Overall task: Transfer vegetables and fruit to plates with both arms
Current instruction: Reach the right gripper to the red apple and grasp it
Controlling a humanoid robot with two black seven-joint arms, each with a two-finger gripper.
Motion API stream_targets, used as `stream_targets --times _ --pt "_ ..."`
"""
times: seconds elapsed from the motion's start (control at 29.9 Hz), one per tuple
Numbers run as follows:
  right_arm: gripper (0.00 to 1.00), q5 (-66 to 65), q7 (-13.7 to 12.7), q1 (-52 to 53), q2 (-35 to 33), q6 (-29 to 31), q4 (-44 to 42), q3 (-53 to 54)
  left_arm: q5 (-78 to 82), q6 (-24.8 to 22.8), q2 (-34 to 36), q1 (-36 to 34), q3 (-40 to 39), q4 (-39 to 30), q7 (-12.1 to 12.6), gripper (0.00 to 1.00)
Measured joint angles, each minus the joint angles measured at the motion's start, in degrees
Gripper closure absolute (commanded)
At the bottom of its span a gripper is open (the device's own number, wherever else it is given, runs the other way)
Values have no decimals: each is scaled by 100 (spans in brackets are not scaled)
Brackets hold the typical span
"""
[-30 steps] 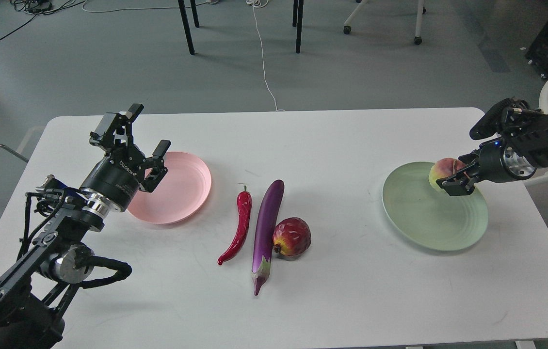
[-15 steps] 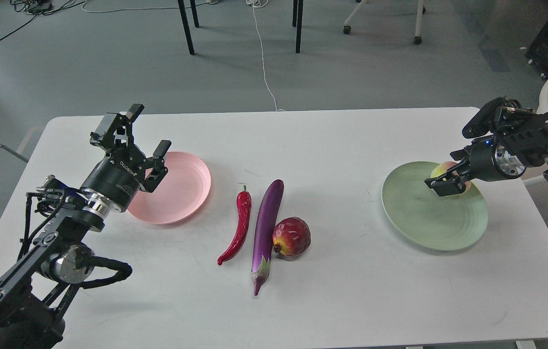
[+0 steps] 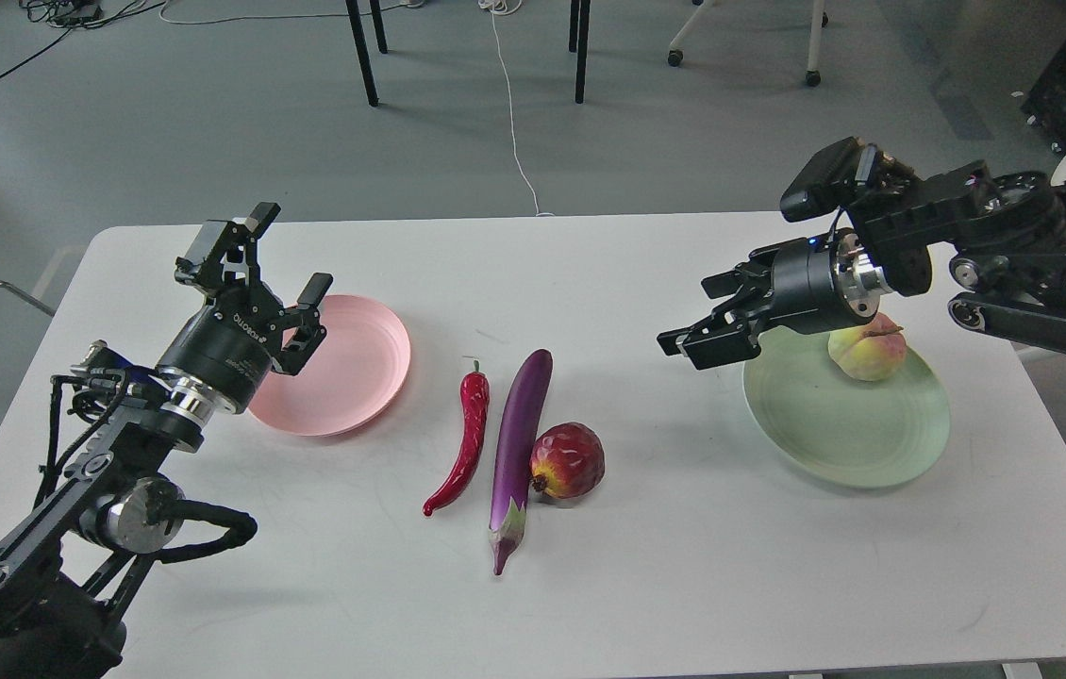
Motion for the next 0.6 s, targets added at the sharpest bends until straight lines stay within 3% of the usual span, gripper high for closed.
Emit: stream_targets --times 0.6 --pt "3 289 1 -486 1776 -28 -616 -621 17 -9 20 121 0 -53 0 0"
